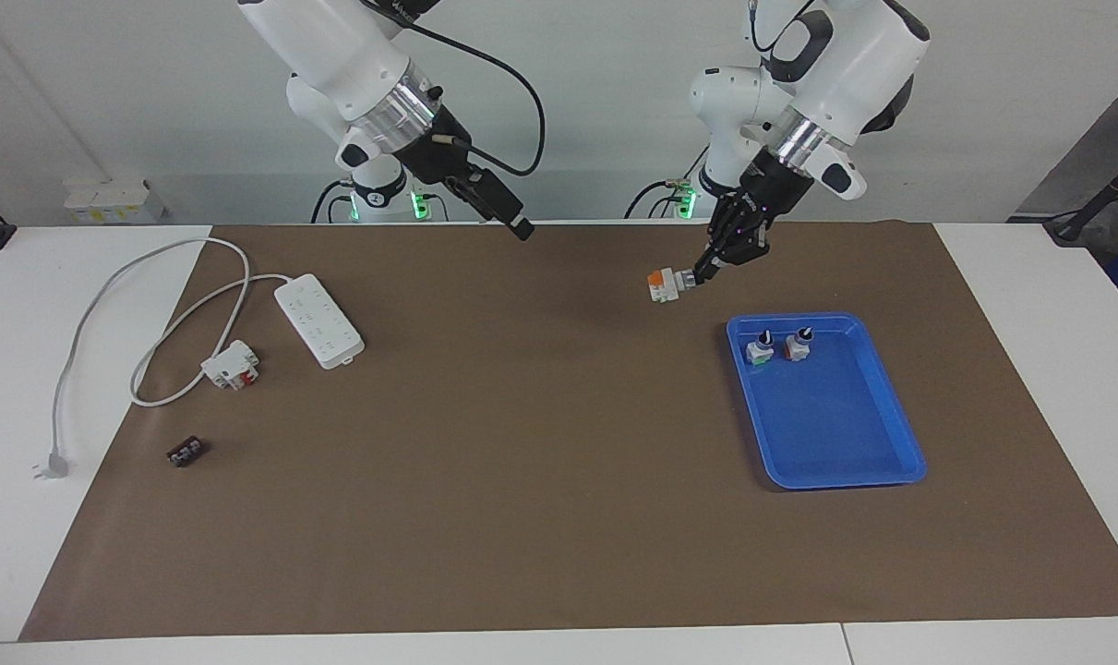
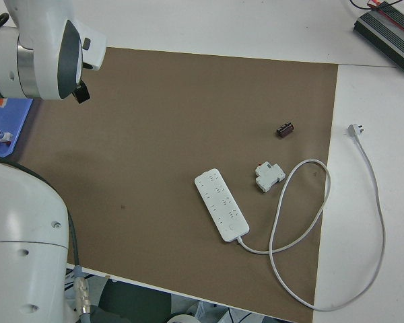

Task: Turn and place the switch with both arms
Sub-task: 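Open the right gripper and withdraw it while the left gripper holds the switch, then lower the switch into the blue tray with the left gripper and release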

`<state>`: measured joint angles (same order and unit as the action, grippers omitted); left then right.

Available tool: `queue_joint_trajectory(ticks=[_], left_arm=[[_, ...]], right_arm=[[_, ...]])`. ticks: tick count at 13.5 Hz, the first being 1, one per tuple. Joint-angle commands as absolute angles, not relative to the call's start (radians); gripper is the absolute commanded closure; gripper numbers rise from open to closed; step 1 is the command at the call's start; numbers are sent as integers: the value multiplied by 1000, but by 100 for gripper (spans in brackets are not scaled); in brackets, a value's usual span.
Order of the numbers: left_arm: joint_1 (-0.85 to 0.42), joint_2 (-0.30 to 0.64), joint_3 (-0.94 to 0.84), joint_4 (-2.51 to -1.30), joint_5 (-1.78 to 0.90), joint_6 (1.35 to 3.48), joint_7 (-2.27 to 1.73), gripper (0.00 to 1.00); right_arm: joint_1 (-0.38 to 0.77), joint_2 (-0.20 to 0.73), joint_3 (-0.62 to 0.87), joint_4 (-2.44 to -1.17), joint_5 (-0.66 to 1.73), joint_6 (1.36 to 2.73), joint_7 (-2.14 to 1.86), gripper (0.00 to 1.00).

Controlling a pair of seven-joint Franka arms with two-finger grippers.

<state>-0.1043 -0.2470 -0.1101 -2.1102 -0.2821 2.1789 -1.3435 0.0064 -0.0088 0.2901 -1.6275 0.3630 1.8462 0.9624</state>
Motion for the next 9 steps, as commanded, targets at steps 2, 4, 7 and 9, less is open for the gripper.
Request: queue_joint_trajectory(ticks=[2, 4, 7, 9], left_arm=[[-60, -259, -120, -2221, -44, 2340, -1239, 100], [-57, -239, -120, -2291, 113, 2452, -1235, 100], [-54, -135, -120, -2312, 343, 2494, -1236, 100], [-17, -82, -118, -2313, 446, 2552, -1244, 100]], right_arm=[[-50, -35, 298, -1652, 220, 1832, 768, 0], [-77, -41, 298, -1652, 132, 1797, 639, 0], [-135, -81, 298, -1661, 68, 1724, 473, 0], [-198, -95, 299, -1670, 67, 1721, 357, 0]])
